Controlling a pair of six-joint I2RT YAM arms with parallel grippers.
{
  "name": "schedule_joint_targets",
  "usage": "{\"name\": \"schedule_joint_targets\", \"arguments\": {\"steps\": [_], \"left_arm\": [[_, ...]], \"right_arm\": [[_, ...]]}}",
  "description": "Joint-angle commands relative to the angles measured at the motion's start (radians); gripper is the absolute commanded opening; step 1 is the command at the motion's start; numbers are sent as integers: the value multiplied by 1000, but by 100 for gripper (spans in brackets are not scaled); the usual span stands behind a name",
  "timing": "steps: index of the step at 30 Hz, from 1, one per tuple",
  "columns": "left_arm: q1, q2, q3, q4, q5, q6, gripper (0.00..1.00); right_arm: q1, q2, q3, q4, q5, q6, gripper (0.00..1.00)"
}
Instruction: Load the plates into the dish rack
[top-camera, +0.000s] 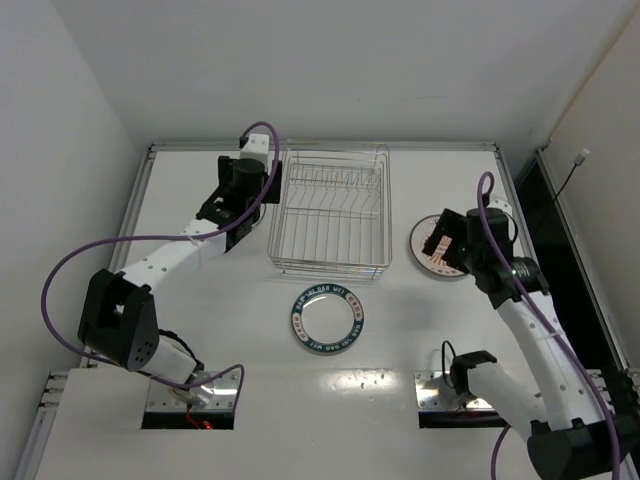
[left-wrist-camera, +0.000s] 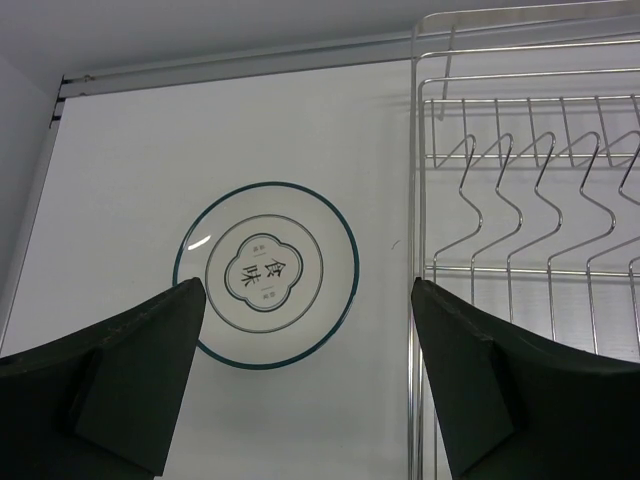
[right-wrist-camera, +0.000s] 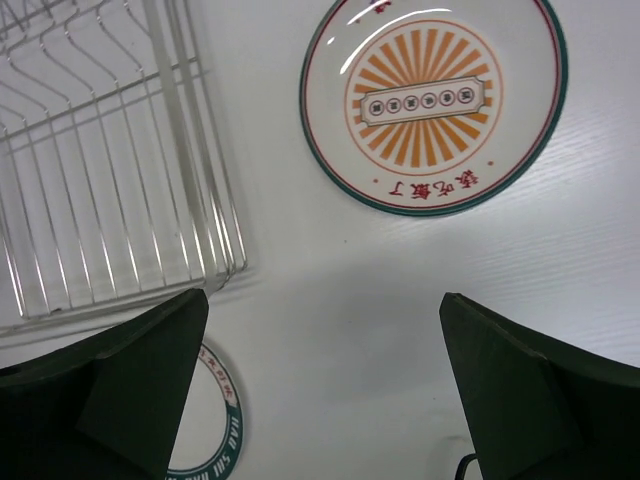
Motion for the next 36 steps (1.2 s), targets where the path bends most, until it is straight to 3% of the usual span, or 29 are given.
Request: {"name": "schedule_joint_targets", "arguments": {"steps": [1,5,6,8,9,10,13,19,23,27,28,33,36], "left_arm": [[-9,-40,-8,41,-6,10,82],[-9,-30,-8,41,5,1,82],[-9,-30,-8,41,5,1,82],[-9,-30,-8,41,14,-8,85],[-9,-30,-8,41,14,-9,85],[-9,-39,-8,41,14,-9,86],[-9,-40,-8,41,5,-9,88],[-9,-49,12,32,14,-30,89],[-9,-50,1,42,14,-30,90],[-9,-41,10,33,14,-30,90],[-9,-41,10,33,14,-30,90],[-9,-41,10,33,2,-30,90],[-9,-41,0,42,2,-30,90]], "right_arm": [[-43,-39,-31,-19,51,30,100],[-158,-15,-56,26,-15,78,100],[-264,25,-91,67,-61,78,100],[-386,65,-152,131,-235,99,100],[-522,88,-225,217,-315,99,100],[-581,128,-267,274,-483,114,100],[-699,168,-381,441,-624,141,100],[-722,375,-334,431,-577,84,93],[-741,519,-346,496,-630,84,87],[-741,599,-346,558,-630,133,76],[-741,608,-346,570,-639,145,68],[-741,599,-399,694,-627,263,49],[-741,643,-389,672,-613,263,21]]}}
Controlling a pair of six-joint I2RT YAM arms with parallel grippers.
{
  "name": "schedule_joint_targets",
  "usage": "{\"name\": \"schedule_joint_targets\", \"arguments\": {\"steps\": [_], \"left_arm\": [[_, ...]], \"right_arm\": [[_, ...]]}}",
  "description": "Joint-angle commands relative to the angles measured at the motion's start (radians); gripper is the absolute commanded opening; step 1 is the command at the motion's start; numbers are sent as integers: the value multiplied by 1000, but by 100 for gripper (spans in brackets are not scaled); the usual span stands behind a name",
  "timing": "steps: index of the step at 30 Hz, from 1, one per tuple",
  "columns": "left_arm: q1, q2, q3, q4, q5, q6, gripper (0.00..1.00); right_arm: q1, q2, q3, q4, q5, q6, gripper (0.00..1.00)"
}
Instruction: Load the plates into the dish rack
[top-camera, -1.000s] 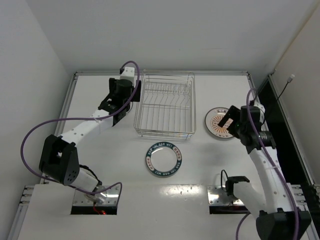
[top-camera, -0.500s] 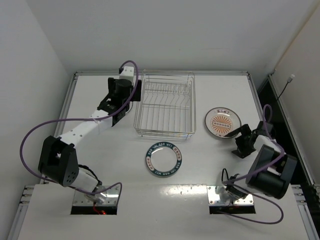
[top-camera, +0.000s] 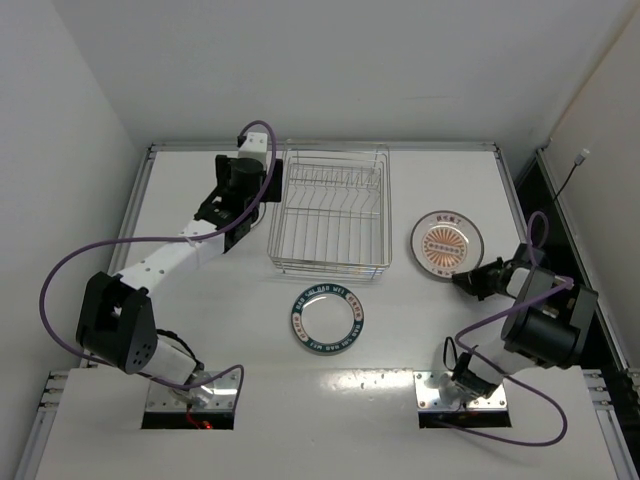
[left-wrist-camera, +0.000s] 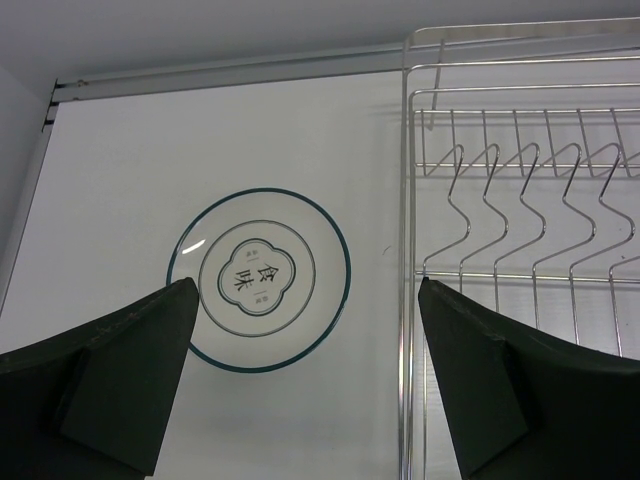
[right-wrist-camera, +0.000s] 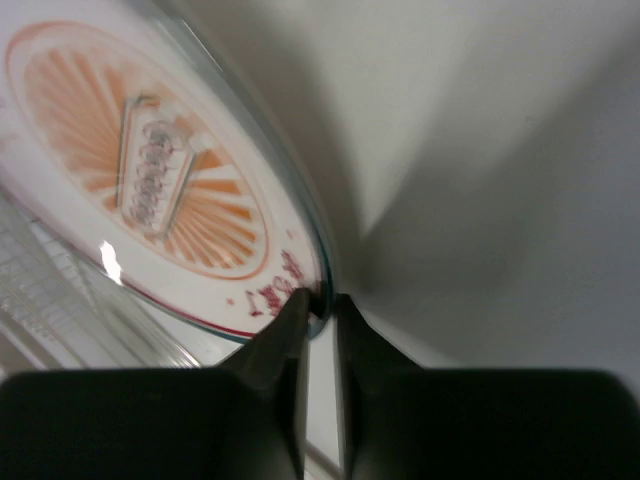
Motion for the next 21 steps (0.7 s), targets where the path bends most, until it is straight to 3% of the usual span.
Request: {"name": "schedule_joint_targets", "arguments": {"steps": [1,6,12,16,21], "left_arm": [[-9,-25,0,38,-10,-13,90],[-9,-25,0,38,-10,-13,90],[-9,-25,0,38,-10,-13,90],[-9,-25,0,38,-10,-13,90],[-9,-25,0,38,-10,-13,90]], "right_arm": [[2,38,-5,54,40,30,0],[2,-2,27,-19,44,-3,0],[34,-244,142,-167,168,-52,0],[45,-282,222,-234,182,-76,0],[45,-283,204,-247,184,-85,0]]}}
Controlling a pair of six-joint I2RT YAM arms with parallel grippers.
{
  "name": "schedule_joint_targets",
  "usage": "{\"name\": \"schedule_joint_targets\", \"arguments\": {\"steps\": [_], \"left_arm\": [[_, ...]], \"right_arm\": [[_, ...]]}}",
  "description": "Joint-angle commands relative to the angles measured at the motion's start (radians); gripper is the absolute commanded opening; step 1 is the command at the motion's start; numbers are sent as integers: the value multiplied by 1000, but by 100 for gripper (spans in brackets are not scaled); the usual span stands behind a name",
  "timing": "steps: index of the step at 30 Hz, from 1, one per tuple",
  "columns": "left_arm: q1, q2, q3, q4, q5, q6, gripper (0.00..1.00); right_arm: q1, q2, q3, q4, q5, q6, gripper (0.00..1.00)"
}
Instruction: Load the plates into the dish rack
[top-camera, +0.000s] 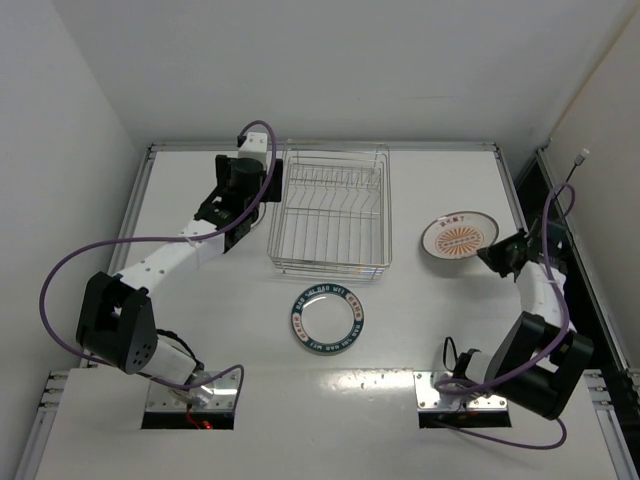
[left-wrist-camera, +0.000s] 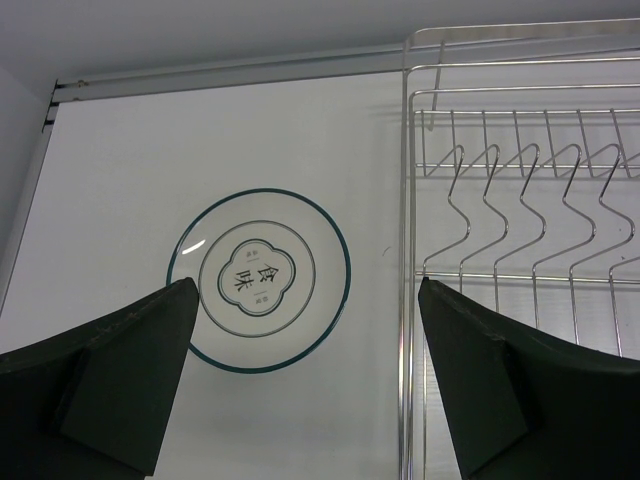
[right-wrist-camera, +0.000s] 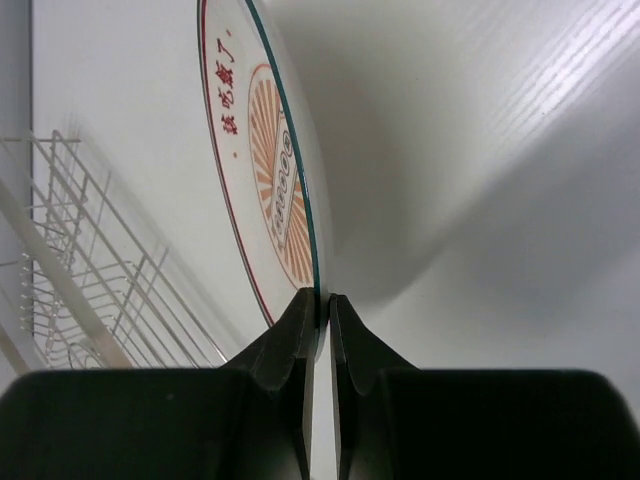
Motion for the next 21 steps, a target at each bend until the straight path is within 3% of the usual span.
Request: {"name": "schedule_joint_targets", "arguments": {"steps": [1,15,21], "left_arm": [[-9,-25,0,36,-10,-13,90],[-9,-16,-9,36,-10,-13,90],[-9,-16,-9,36,-10,-13,90]], "right_arm": [[6,-14,-7,-19,7,-20,0],[-8,48,-206,47,-53,3,0],[3,97,-206,63,-32,-6,0]]}}
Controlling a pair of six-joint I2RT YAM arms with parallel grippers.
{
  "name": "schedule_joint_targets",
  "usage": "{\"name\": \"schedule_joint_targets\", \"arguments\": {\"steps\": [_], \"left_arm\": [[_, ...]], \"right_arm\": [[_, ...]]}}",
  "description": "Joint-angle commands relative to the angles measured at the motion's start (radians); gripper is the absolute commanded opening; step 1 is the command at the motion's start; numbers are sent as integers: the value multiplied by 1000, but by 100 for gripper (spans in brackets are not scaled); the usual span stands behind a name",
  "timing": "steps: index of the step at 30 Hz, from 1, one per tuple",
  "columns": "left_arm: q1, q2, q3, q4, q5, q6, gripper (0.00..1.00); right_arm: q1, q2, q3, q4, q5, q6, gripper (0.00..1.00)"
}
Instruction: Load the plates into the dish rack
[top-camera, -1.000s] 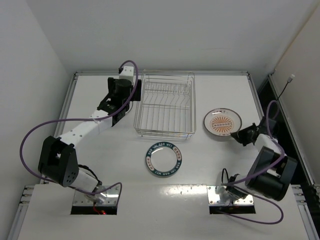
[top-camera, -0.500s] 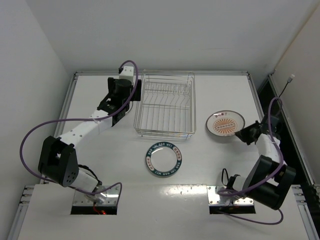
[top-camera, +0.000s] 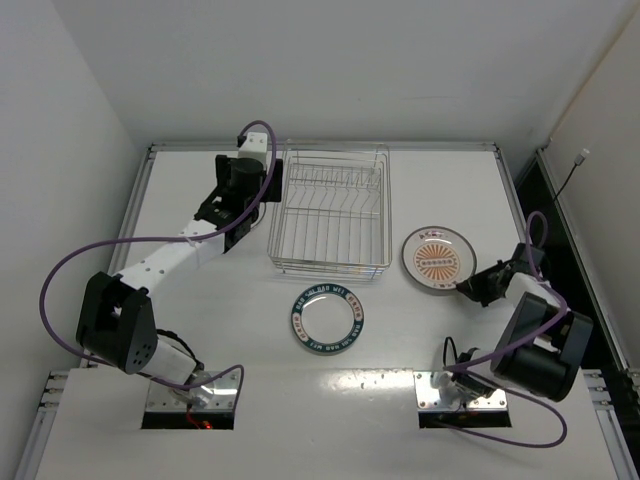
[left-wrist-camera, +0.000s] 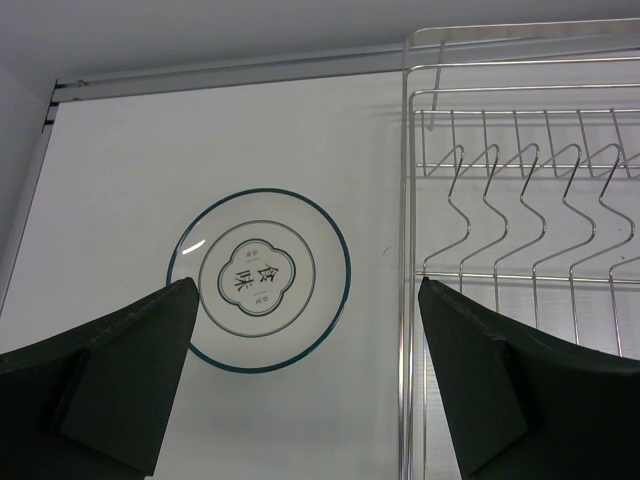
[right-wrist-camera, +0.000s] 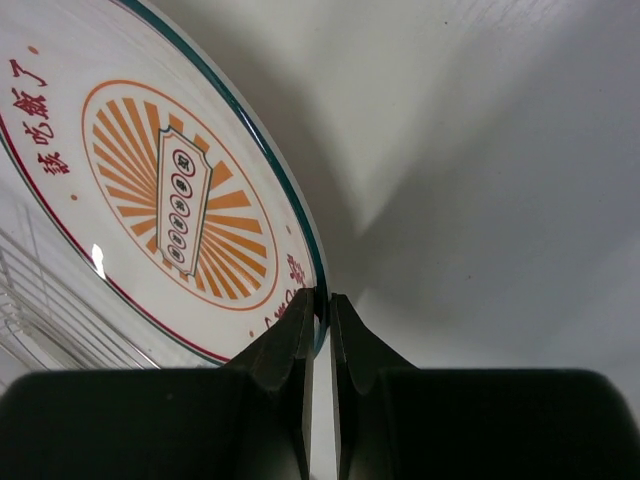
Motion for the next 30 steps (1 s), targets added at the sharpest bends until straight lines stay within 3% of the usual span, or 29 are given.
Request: {"name": "schedule_joint_targets", "arguments": {"steps": [1,9,11,14,30], "left_arm": [[-9,-16,-9,36,-10,-13,90],[-9,-6,-9,36,-10,-13,90],[-9,-5,-9,36,-10,-13,90],[-9,-5,-9,36,-10,-13,90],[-9,-5,-9,36,-1,-13,90]], "right_arm": [[6,17,-2,36,10,-10,0],[-3,67,-32,76,-9,-20,0],[-3,67,-42,76,-9,-20,13],[-3,67,-42,97,-9,-20,24],[6,150,-33,140,2,1,25]]}}
